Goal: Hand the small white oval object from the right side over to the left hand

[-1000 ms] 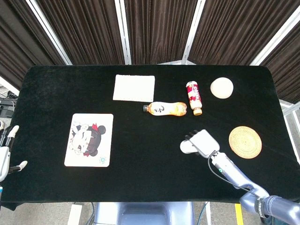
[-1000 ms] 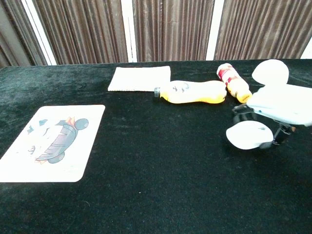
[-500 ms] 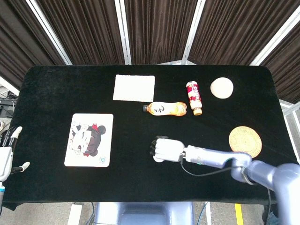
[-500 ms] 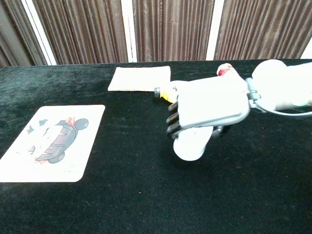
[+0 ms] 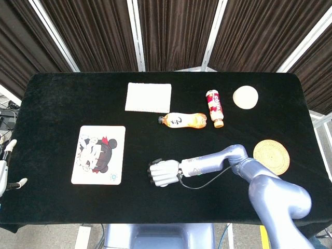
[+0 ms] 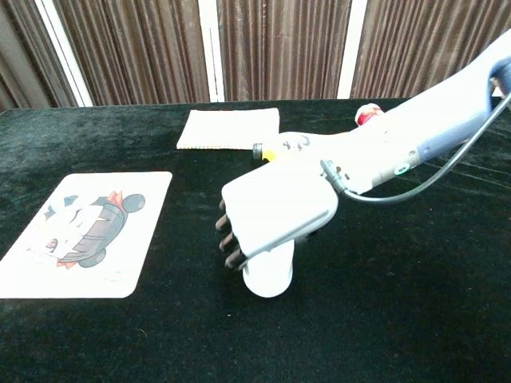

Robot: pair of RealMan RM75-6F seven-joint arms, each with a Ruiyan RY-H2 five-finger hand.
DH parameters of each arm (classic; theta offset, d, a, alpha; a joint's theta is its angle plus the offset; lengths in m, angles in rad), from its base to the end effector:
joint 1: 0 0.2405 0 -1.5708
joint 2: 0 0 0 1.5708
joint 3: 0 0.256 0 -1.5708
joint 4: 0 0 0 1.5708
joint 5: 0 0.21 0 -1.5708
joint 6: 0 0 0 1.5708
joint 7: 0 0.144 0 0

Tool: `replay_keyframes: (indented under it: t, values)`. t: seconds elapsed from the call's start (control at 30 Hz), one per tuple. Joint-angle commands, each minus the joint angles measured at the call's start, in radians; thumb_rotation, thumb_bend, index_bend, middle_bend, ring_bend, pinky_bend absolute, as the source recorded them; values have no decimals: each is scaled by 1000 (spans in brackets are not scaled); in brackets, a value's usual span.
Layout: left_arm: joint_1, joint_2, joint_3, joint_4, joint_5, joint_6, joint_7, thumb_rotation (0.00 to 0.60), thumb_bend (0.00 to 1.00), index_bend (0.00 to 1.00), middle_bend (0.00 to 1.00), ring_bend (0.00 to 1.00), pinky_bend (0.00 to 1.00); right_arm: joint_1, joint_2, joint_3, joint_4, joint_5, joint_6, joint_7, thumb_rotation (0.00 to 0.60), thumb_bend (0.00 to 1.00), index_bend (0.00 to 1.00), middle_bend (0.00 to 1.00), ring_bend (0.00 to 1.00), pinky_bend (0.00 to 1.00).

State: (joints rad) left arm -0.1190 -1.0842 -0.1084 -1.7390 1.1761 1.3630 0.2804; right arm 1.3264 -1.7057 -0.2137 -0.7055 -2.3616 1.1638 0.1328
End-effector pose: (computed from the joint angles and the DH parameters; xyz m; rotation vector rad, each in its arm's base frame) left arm -0.3246 0.1958 0.1632 -1.2680 -0.9645 -0.6031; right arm -0.0492 -0.3586 -0.0696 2.7672 1.0306 0.8359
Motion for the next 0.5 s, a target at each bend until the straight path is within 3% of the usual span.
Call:
replay_keyframes:
  t: [0.03, 0.07, 0.13, 0.2, 0.27, 0.5]
  values:
    - [-4, -1, -1, 6, -9, -8, -2, 600, 0, 0, 0, 0, 0, 20, -53, -33, 65, -21, 49, 7, 600, 541, 534, 561, 414, 521]
    - [-5, -1, 0, 7, -10, -10, -2, 600, 0, 0, 0, 0, 0, 20, -61, -37, 76, -21, 55, 7, 600, 492, 505, 515, 368, 459]
    - [-6, -2, 0, 9, -13, -13, -1, 600, 0, 0, 0, 0, 0, 20, -79, -46, 102, -18, 66, 7, 600, 321, 329, 305, 193, 274]
    - [-8, -3, 2, 10, -16, -16, 0, 600, 0, 0, 0, 0, 0, 17, -96, -50, 132, -10, 65, -18, 600, 84, 71, 45, 19, 55]
    - [-9, -3, 2, 11, -16, -16, 0, 600, 0, 0, 0, 0, 0, 9, -101, -46, 144, 10, 53, -52, 600, 7, 4, 0, 0, 0]
    - [-11, -6, 11, 9, -2, -11, 2, 600, 0, 0, 0, 0, 0, -19, -21, -40, 98, 58, 168, -116, 600, 0, 0, 0, 0, 0]
